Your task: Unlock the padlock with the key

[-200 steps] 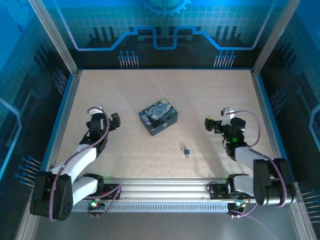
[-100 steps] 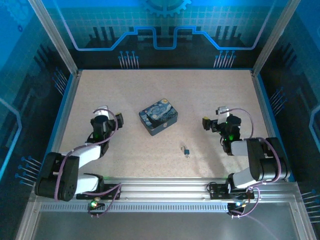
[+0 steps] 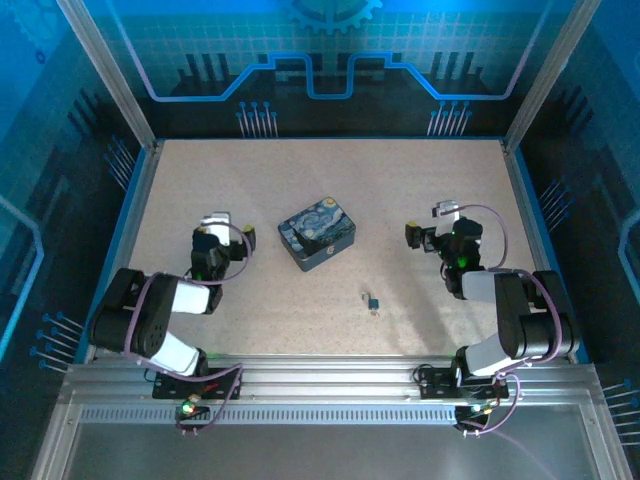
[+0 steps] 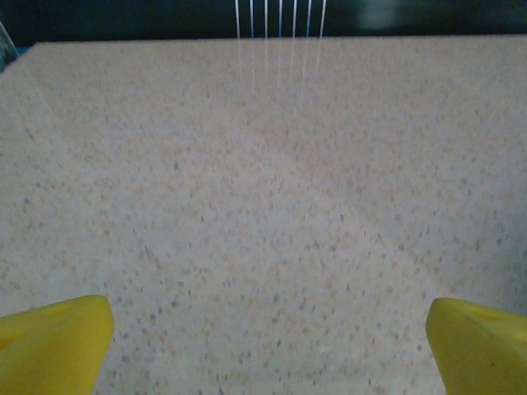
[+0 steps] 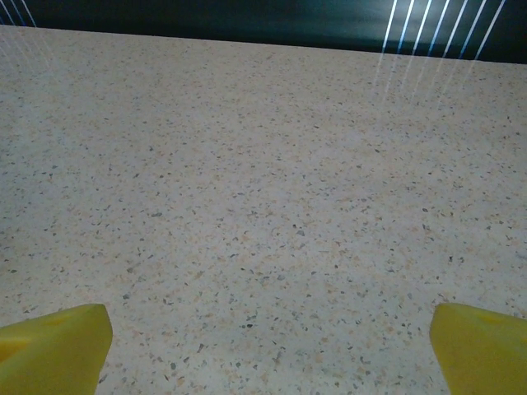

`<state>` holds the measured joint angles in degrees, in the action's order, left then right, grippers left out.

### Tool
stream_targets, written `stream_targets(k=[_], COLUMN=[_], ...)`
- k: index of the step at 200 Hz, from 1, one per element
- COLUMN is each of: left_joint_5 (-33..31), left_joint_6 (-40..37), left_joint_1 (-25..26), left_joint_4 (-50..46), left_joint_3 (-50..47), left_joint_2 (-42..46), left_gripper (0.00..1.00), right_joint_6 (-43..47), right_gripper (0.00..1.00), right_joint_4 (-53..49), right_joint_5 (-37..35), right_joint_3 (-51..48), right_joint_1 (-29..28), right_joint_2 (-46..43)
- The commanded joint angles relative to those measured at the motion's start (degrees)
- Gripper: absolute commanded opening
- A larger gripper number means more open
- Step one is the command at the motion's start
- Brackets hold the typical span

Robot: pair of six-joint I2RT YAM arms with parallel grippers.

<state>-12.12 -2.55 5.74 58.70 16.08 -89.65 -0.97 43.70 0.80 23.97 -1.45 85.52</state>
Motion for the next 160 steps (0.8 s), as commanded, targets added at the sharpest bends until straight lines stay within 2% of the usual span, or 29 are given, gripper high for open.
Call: stream_targets(k=[1, 17, 32, 42, 70, 160], left_joint_5=[2.5, 3.0, 5.8, 8.0, 8.0, 7.9], left_joint_6=[-1.6, -0.5, 2.7, 3.5, 3.5, 3.3], left_joint_1=[-0.8, -1.8, -4.9, -6.0, -6.0, -6.0], left_joint_4=[5.7, -0.5, -6.6, -5.8, -5.7, -5.7], left_joint_3=[0.3, 3.3, 6.1, 5.7, 5.6, 5.6], left_joint_2=[0.2, 0.5, 0.9, 0.9, 1.0, 0.9], left_gripper=[0.99, 0.99, 0.99, 0.99, 0.99, 0.99], right_joint_6=[0.9, 1.0, 1.0, 1.0, 1.7, 1.7], right_gripper=[1.0, 1.0, 1.0, 1.0, 1.0, 1.0], right_joint_4=[-0.5, -0.5, -0.5, -0.5, -0.8, -0.9], right_joint_5=[-1.0, -1.1, -1.1, -1.3, -3.3, -3.3], right_joint_3=[0.7, 0.7, 0.7, 0.7, 0.9, 1.1], right_joint_1=[-0.4, -0.4, -0.5, -0.7, -1.7, -1.8], right_joint_2=[0.5, 0.5, 0.5, 0.5, 0.6, 0.7])
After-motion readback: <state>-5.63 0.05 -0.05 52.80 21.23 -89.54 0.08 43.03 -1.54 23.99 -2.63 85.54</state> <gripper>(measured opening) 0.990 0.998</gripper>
